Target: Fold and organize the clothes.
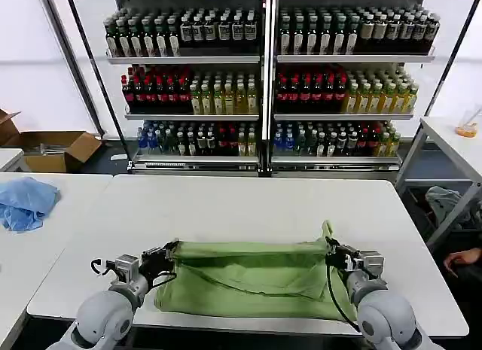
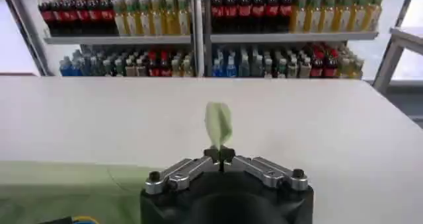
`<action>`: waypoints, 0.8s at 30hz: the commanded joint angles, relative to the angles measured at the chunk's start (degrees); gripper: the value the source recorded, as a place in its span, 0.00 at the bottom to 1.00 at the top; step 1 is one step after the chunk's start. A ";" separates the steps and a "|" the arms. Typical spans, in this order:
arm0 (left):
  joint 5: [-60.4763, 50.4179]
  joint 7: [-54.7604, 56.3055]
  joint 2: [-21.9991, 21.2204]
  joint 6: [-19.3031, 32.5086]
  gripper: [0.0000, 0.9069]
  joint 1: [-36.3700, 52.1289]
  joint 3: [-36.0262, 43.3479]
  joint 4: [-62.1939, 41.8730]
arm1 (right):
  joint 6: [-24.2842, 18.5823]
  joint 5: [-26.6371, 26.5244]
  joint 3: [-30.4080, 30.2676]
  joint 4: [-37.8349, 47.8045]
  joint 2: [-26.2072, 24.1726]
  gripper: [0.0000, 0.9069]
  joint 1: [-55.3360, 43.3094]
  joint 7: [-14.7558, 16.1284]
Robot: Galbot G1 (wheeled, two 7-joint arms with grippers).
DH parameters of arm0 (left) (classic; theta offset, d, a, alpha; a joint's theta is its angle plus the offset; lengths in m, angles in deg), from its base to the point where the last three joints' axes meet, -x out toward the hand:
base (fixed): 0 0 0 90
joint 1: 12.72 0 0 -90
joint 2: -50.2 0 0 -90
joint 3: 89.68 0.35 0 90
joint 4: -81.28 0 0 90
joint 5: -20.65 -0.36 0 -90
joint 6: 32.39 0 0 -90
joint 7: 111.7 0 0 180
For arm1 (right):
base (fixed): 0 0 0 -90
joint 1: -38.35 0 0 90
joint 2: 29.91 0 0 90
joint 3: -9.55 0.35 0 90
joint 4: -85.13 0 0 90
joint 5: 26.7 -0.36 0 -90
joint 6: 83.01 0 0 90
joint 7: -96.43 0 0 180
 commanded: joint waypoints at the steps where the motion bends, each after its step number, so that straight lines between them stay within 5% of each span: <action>1: -5.37 0.03 -1.27 2.48 1.00 -0.51 0.23 -1.35 | -0.04 2.21 -0.78 1.60 2.17 1.00 2.37 0.13; 10: -8.14 3.63 -5.15 6.24 1.00 -3.99 -0.49 1.70 | -0.49 6.44 1.25 -0.76 3.07 1.00 5.98 2.14; 24: -17.12 10.63 -17.78 9.92 1.00 -13.82 -1.28 3.86 | -2.02 7.02 7.02 -4.36 2.62 1.00 13.20 3.56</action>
